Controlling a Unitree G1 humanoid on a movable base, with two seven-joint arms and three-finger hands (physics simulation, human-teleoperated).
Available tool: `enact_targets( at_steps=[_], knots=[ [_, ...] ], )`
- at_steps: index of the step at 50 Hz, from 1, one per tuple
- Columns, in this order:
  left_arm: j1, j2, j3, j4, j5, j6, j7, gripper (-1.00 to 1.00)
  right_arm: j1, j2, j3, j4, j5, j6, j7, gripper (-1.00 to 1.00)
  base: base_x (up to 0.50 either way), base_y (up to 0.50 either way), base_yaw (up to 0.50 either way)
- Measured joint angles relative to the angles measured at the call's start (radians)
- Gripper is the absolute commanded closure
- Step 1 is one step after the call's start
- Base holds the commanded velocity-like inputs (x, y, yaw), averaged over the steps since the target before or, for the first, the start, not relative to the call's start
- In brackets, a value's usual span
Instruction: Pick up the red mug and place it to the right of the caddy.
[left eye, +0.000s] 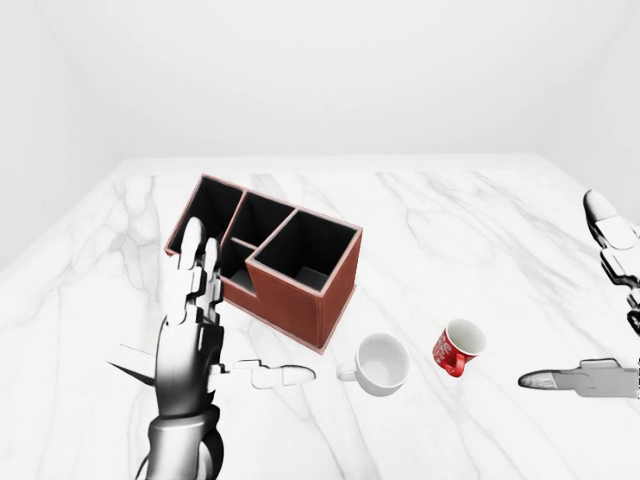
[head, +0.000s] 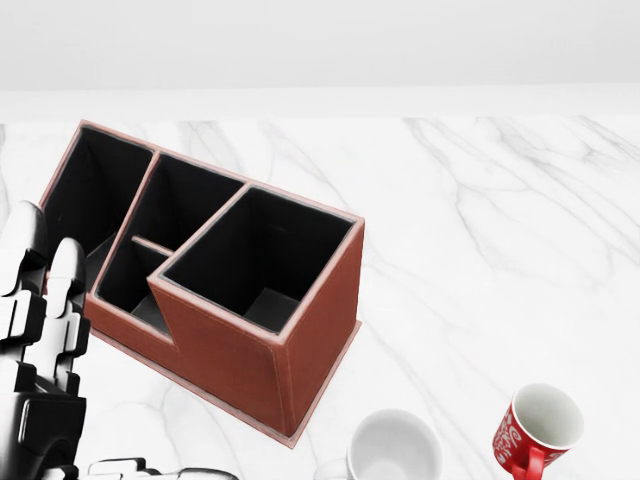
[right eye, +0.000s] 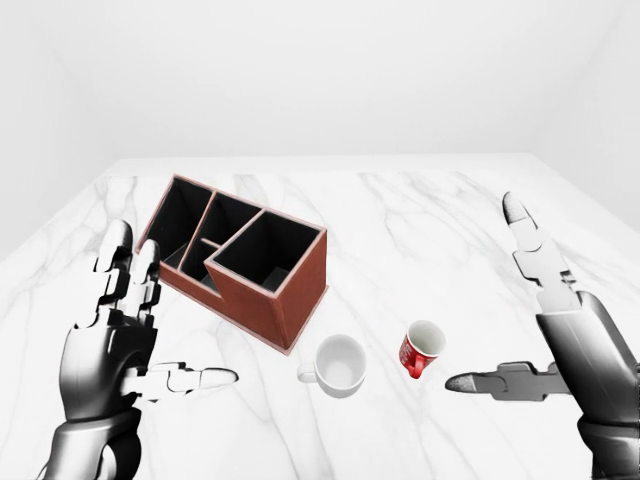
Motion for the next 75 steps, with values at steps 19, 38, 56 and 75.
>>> enact_targets(
  at_steps=[19,38,56,75],
  knots=[
    [-0.006,0.001,-0.003,0.019,0.001,0.000,0.003,-1.00,-0.018,-0.064,0.051,0.234,-0.141,0.000,0.000,-1.00,0.00,0.00,0.00],
    [-0.014,0.003,-0.015,0.003,0.008,0.000,0.007,-1.00,-0.049,-0.132,0.123,0.523,-0.272,-0.064,-0.060,-1.00,0.00,0.00,0.00],
    [-0.019,0.003,-0.017,0.007,0.010,0.000,0.008,-1.00,-0.115,-0.226,0.222,0.746,-0.459,-0.167,-0.157,-1.00,0.00,0.00,0.00],
    [-0.020,0.003,-0.018,0.025,0.008,0.000,0.010,-1.00,-0.145,-0.253,0.283,0.791,-0.623,-0.175,-0.173,-1.00,0.00,0.00,0.00]
  ],
)
